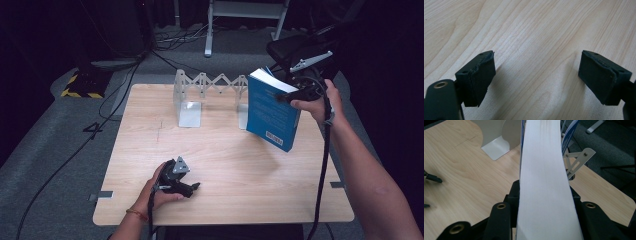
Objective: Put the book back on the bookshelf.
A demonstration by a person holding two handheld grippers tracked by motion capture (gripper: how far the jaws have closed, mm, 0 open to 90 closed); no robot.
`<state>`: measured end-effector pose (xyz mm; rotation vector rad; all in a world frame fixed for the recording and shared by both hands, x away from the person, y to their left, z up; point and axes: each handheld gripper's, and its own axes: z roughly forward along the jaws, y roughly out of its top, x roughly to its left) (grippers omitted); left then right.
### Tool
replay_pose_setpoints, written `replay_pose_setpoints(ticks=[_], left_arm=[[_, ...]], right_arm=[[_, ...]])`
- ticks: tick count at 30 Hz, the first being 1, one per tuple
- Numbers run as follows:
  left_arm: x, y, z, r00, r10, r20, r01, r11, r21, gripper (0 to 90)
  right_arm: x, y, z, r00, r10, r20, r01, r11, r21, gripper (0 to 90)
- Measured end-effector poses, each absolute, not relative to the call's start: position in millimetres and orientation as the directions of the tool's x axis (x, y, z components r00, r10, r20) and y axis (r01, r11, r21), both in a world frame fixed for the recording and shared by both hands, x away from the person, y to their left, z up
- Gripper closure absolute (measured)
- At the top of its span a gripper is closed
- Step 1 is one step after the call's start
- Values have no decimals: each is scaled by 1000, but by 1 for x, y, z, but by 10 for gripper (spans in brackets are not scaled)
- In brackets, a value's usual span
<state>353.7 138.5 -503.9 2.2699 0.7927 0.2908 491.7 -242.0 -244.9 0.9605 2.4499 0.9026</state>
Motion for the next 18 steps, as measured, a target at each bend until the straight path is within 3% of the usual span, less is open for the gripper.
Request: replay_pose_setpoints(ticks=[18], left_arm=[[354,139,-504,788,616,-18,458,-565,686,146]], right_arm=[[544,-228,-249,-617,785,-55,522,461,718,613]])
